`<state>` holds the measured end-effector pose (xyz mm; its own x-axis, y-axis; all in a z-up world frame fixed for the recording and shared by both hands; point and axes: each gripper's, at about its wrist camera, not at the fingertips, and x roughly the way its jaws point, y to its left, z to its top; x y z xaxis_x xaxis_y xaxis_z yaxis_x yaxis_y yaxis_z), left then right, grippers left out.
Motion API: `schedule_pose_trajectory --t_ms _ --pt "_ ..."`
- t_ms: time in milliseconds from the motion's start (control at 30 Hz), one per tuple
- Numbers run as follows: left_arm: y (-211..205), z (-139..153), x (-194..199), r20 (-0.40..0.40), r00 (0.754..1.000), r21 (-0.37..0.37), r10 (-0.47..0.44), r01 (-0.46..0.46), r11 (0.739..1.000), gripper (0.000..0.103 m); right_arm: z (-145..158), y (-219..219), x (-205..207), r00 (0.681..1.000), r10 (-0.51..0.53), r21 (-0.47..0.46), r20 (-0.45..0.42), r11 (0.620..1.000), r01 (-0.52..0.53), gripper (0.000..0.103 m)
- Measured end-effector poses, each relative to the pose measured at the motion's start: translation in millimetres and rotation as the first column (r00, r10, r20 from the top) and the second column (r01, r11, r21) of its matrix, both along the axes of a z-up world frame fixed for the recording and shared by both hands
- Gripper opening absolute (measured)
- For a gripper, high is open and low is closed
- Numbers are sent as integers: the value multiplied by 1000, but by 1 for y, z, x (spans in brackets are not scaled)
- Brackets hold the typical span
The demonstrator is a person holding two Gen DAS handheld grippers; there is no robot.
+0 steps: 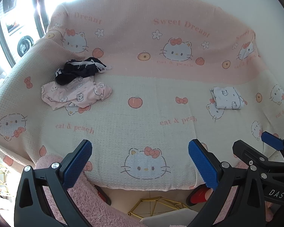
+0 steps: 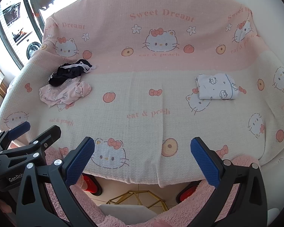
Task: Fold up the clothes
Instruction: 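Move both grippers toward the pink bear-print pants on the blanket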
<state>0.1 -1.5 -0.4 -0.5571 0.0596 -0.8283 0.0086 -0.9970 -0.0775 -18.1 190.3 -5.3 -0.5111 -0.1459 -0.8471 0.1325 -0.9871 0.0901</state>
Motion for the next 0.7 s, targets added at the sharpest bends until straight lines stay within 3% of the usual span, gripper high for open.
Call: schedule_pose_trajectory --t_ms 167,267,333,433,567,700 --pt "-9 -2 0 -26 999 5 -25 25 1000 103 -3 -3 -4 1000 10 -1 0 1000 -10 103" --pt "-14 -4 1 -42 998 8 -40 40 999 103 -5 -9 -9 996 91 -32 3 995 -90 103" --pt "-23 -2 1 -60 997 22 -40 42 999 103 2 -20 -16 989 148 -2 -26 989 -148 103" --pt "-57 8 -3 -84 996 46 20 -17 999 103 17 -41 -29 972 219 74 -86 974 -213 103" --pt "-106 9 -12 -90 990 68 105 -99 993 103 24 -69 -54 942 321 49 -96 947 -318 103" --pt "-149 2 -25 -86 981 77 175 -168 983 103 9 -104 -82 923 379 51 -64 925 -376 103"
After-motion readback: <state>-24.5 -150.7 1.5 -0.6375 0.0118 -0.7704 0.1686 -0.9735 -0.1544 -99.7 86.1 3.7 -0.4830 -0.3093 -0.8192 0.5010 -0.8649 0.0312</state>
